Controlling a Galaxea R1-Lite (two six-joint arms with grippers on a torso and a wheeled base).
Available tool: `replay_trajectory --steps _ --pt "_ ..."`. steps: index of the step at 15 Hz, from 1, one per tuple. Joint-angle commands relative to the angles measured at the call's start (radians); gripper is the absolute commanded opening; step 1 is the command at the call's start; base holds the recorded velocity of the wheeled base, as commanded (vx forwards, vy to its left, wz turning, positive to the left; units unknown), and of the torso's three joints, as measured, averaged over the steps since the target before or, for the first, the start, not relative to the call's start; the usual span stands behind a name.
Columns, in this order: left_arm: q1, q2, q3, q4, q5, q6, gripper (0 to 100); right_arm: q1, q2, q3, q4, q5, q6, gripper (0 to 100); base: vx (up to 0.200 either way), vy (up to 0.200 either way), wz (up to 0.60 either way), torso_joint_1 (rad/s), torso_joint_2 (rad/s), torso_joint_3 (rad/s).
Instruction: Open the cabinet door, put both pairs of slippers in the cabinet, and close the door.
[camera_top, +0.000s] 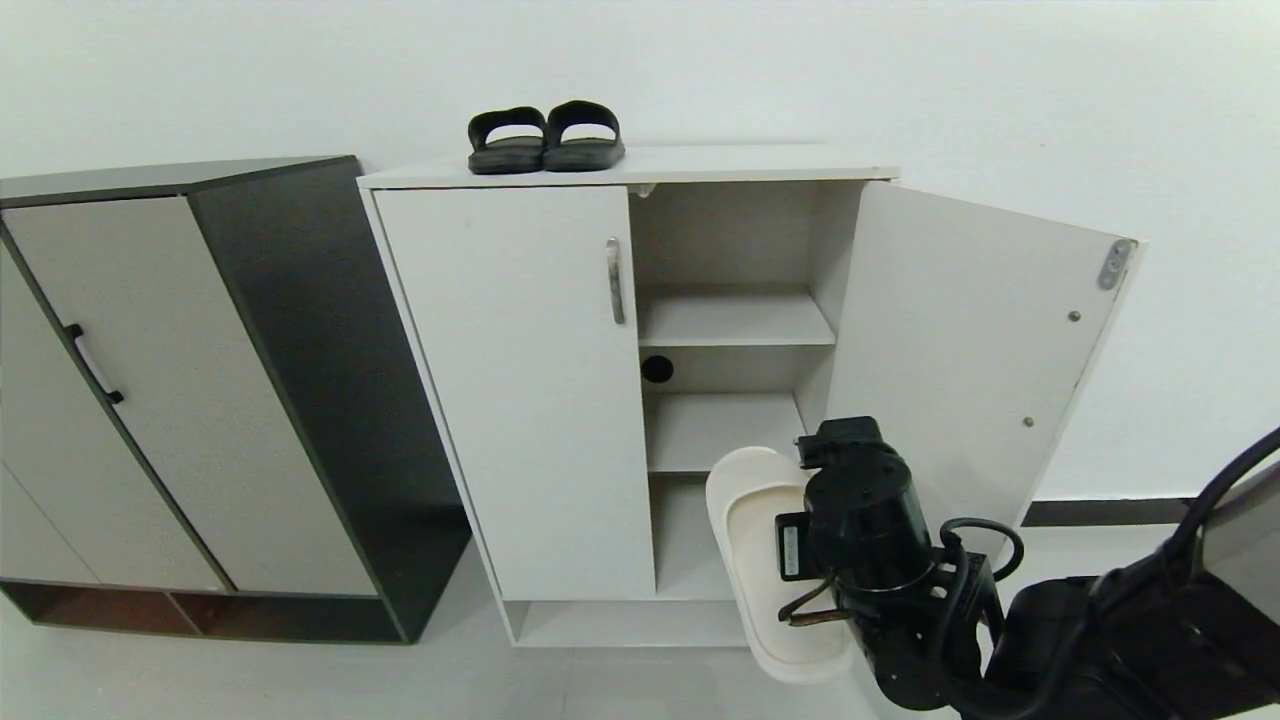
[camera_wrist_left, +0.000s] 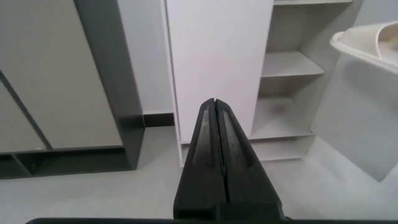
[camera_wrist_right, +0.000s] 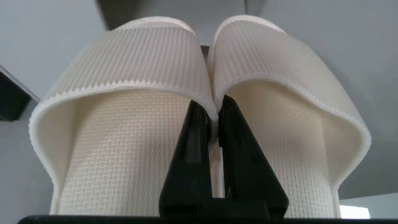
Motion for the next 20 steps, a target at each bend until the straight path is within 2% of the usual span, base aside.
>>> replay_trajectory --steps 1,6,11,16,20 --pt "0.0 0.002 0.0 0.0 0.0 -0.001 0 -0.001 0.045 -0.03 0.0 0.003 0.006 0 0.0 0.0 0.0 0.0 0.0 0.0" --pt "0.0 0.002 0.0 0.0 0.0 -0.001 0 0.011 0.11 -0.064 -0.059 0.048 0.027 0 0.0 0.0 0.0 0.0 0.0 0.0" --pt "0.0 0.002 0.0 0.0 0.0 -0.001 0 0.017 0.216 -0.095 -0.22 0.071 -0.04 0 0.0 0.0 0.0 0.0 0.0 0.0" --pt "0.0 0.002 0.0 0.0 0.0 -0.001 0 0.02 0.243 -0.093 -0.221 0.077 -0.04 0 0.0 0.0 0.0 0.0 0.0 0.0" --pt "0.0 0.002 0.0 0.0 0.0 -0.001 0 0.03 0.253 -0.092 -0.223 0.077 -0.04 0 0.0 0.0 0.0 0.002 0.0 -0.143"
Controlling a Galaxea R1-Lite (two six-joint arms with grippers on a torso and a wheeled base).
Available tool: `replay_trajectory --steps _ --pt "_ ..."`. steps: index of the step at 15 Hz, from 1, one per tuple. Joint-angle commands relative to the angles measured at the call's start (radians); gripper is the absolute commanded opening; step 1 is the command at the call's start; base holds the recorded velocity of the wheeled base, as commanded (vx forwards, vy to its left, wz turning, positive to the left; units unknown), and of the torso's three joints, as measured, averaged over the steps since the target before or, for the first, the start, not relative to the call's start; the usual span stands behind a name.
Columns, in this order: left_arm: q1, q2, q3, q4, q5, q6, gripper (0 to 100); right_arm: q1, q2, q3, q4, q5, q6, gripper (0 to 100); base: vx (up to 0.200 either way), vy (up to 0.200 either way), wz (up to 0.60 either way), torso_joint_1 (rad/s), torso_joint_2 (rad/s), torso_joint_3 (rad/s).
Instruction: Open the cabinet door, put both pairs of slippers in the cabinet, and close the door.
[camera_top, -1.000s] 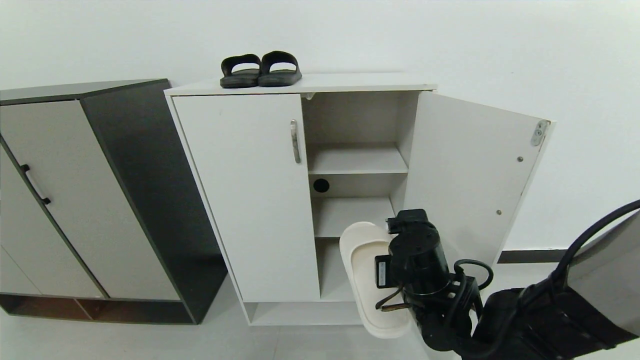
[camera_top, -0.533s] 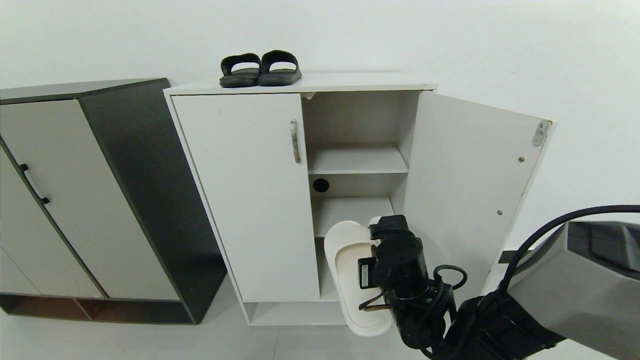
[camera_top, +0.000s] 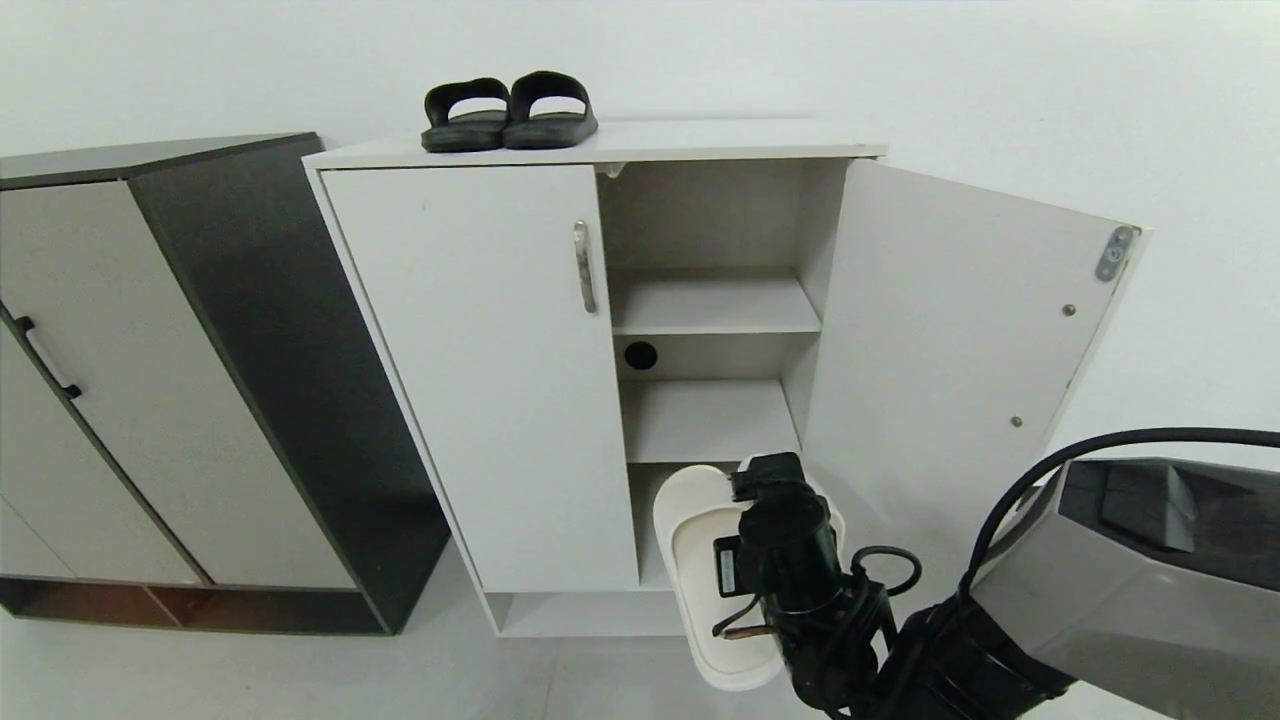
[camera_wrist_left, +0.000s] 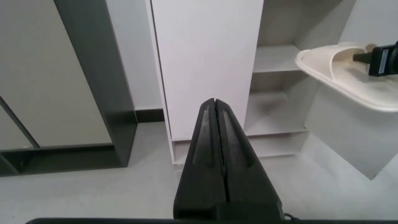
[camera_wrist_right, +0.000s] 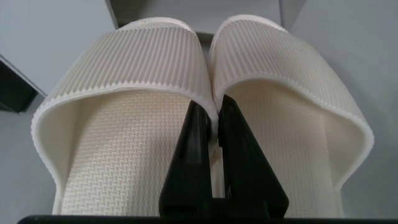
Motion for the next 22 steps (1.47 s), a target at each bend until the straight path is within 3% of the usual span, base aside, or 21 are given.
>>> replay_trajectory --steps 1,9,13,15,22 --pt "0.0 0.002 0.0 0.0 0.0 0.0 0 0.006 0.009 0.002 -0.001 0.0 0.001 0 0.0 0.0 0.0 0.002 0.0 -0.173" --pt "0.0 0.002 0.0 0.0 0.0 0.0 0 0.038 0.032 0.028 -0.041 -0.008 -0.017 0 0.0 0.0 0.0 0.004 0.0 -0.198" --pt "0.0 0.002 0.0 0.0 0.002 0.0 0 0.046 0.109 0.106 -0.454 -0.014 -0.226 0 0.0 0.0 0.0 -0.001 0.0 -0.139" --pt "0.0 0.002 0.0 0.0 0.0 0.0 0 0.029 0.132 0.106 -0.55 -0.037 -0.302 0 0.0 0.0 0.0 0.0 0.0 0.0" --pt "0.0 0.002 0.0 0.0 0.002 -0.001 0 -0.048 0.144 0.094 -0.543 -0.045 -0.304 0 0.0 0.0 0.0 0.0 0.0 0.0"
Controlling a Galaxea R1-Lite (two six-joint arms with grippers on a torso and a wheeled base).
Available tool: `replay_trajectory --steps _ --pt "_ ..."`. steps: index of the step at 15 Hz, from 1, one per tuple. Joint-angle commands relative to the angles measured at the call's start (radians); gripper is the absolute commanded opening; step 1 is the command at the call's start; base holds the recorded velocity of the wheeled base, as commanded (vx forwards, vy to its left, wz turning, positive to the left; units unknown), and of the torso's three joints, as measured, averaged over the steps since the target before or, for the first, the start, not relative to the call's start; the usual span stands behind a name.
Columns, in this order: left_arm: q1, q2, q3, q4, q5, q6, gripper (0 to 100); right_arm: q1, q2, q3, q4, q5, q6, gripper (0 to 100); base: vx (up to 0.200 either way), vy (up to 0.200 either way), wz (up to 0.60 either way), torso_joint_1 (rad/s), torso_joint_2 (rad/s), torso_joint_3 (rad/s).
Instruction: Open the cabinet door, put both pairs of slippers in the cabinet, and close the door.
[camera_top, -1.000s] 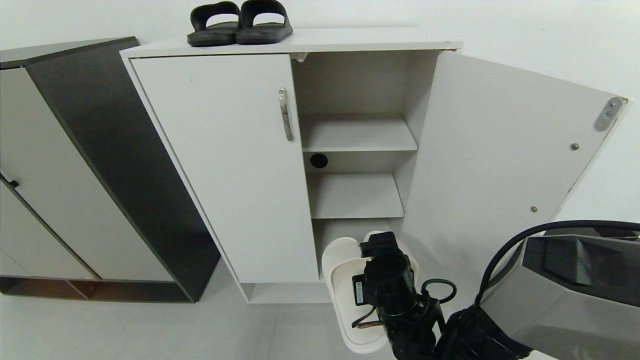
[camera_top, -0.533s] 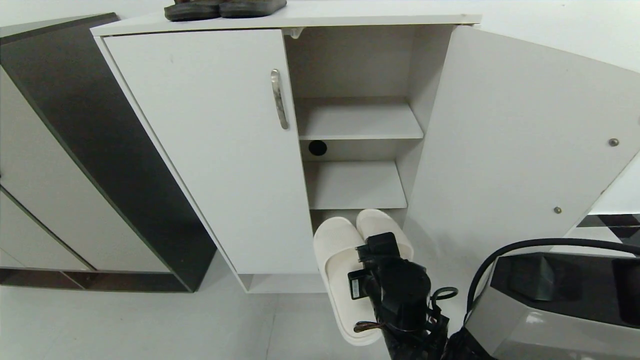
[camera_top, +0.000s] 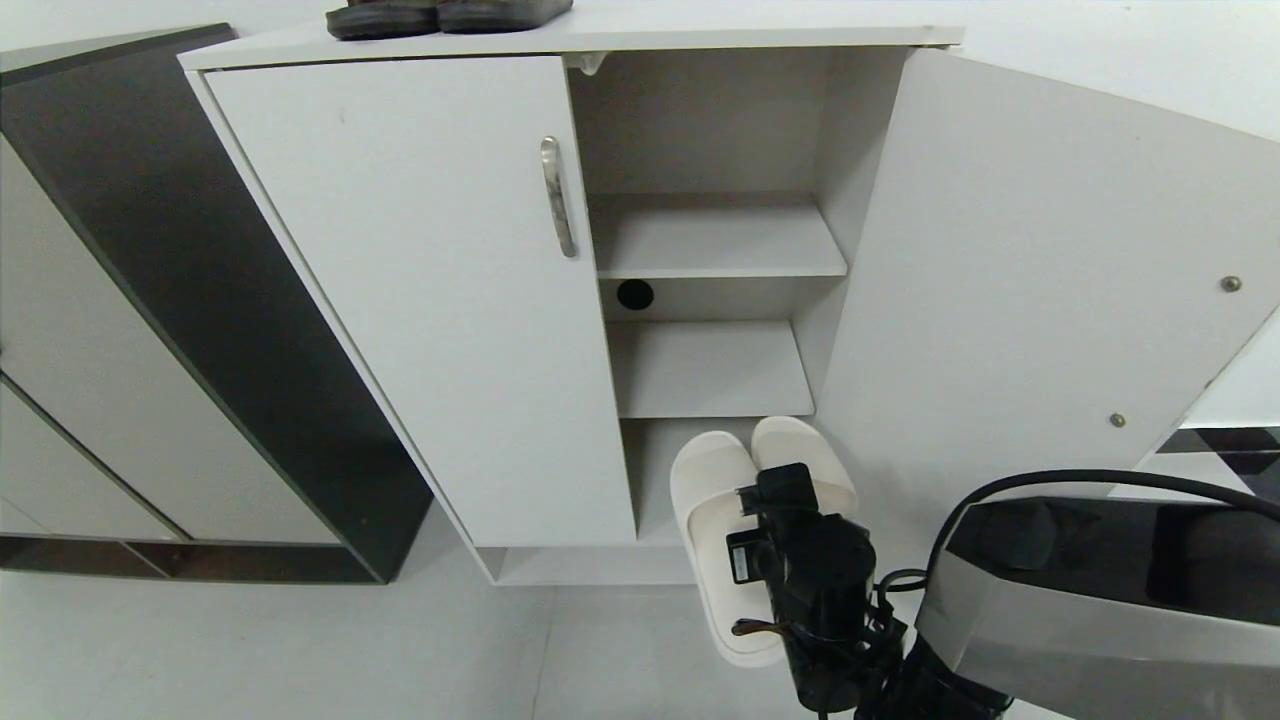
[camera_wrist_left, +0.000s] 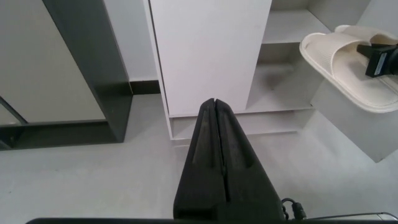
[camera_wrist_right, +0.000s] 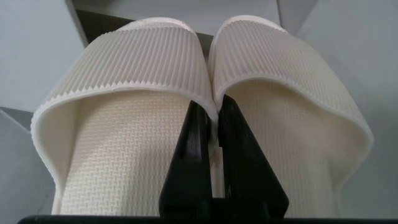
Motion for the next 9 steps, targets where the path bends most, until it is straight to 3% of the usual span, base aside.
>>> replay_trajectory --steps 1,9 --pt "0.0 0.002 0.0 0.0 0.0 0.0 0 -0.012 0.002 0.003 -0.002 0.002 0.0 0 0.0 0.0 0.0 0.0 0.0 0.0" --pt "0.0 0.002 0.0 0.0 0.0 -0.003 0 -0.055 -0.001 0.004 -0.006 0.006 -0.002 0 0.0 0.0 0.0 0.0 0.0 0.0"
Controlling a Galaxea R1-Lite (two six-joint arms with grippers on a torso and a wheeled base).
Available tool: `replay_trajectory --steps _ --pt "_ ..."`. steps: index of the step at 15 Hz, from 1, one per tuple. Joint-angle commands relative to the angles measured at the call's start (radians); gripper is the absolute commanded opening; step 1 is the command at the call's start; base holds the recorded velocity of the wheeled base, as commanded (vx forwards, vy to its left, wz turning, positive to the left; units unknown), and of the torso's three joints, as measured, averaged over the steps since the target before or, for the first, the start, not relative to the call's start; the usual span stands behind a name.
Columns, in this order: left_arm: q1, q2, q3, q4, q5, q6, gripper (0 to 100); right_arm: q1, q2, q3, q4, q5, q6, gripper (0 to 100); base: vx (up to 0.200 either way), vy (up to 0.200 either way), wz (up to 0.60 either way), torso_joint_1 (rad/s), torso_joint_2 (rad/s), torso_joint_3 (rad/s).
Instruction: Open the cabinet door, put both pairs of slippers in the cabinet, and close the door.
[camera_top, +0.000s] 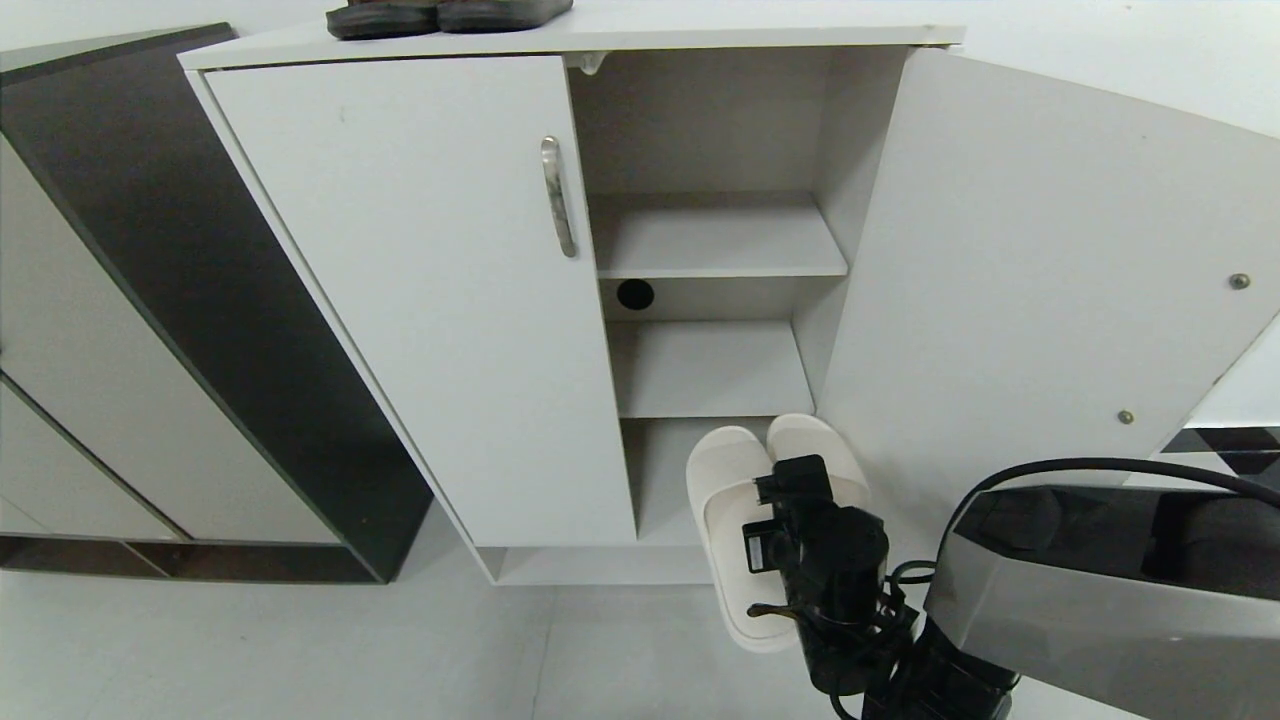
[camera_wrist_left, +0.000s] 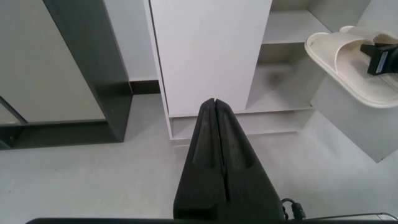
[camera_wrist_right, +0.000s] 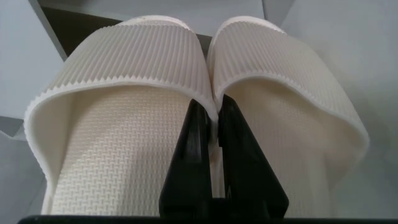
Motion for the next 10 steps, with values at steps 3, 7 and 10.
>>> replay_trajectory --steps 3,7,10 --pt "0.001 0.002 0.0 0.0 0.0 0.0 0 -0.019 -0.001 -0.001 0.001 0.0 0.0 0 0.0 0.0 0.0 0.0 0.0 0.0" --pt "0.001 0.002 0.0 0.0 0.0 0.0 0 -0.019 0.0 -0.001 0.001 0.006 0.001 0 0.0 0.0 0.0 0.0 0.0 0.0" --pt "0.001 0.002 0.0 0.0 0.0 0.0 0 -0.019 0.002 -0.001 0.001 0.006 0.0 0 0.0 0.0 0.0 0.0 0.0 0.0"
